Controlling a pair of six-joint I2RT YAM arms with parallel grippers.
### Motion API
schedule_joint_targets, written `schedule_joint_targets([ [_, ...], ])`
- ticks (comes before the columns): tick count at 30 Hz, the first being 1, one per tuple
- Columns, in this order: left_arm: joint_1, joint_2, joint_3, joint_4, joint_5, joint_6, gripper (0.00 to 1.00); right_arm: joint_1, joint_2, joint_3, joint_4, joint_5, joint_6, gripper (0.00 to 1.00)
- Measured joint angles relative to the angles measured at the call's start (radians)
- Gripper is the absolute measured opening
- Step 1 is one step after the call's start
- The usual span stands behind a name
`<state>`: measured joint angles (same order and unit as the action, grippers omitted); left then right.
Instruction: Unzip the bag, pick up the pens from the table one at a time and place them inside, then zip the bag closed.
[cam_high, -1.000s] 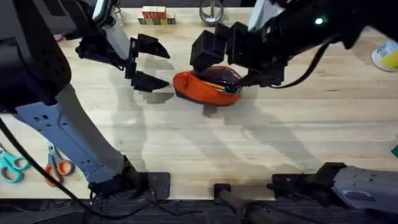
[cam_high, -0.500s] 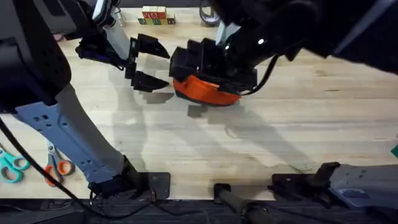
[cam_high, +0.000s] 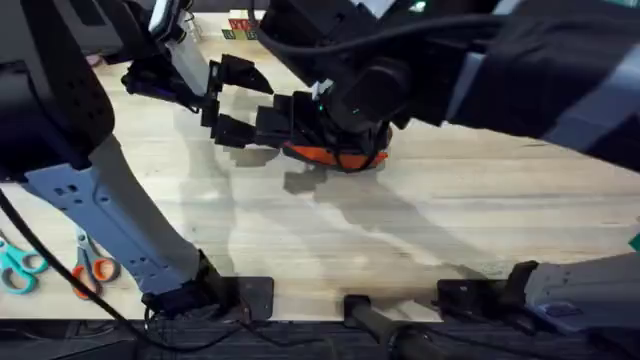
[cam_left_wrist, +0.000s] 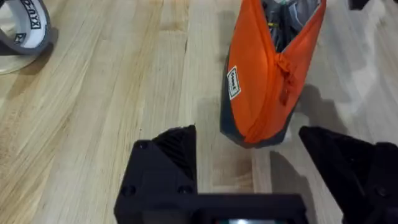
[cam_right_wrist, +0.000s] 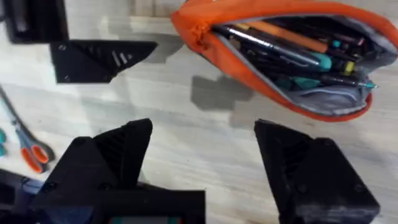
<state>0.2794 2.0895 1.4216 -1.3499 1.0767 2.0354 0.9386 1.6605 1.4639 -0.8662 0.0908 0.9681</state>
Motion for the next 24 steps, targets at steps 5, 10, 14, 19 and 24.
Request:
schedule_joint_targets([
  [5, 0.0, 0.0, 0.0, 0.0, 0.0, 0.0, 0.992, 0.001, 0.031, 0.0, 0.01, 0.032, 0.02, 0.996],
  [10, 0.0, 0.0, 0.0, 0.0, 0.0, 0.0, 0.993, 0.008, 0.052, 0.0, 0.032, 0.049, 0.04, 0.996],
  [14, 0.0, 0.0, 0.0, 0.0, 0.0, 0.0, 0.993, 0.01, 0.055, 0.0, 0.054, 0.052, 0.067, 0.995],
  [19, 0.0, 0.0, 0.0, 0.0, 0.0, 0.0, 0.993, 0.01, 0.06, 0.0, 0.06, 0.069, 0.104, 0.996],
  [24, 0.0, 0.0, 0.0, 0.0, 0.0, 0.0, 0.993, 0.019, 0.066, 0.0, 0.085, 0.104, 0.118, 0.996],
])
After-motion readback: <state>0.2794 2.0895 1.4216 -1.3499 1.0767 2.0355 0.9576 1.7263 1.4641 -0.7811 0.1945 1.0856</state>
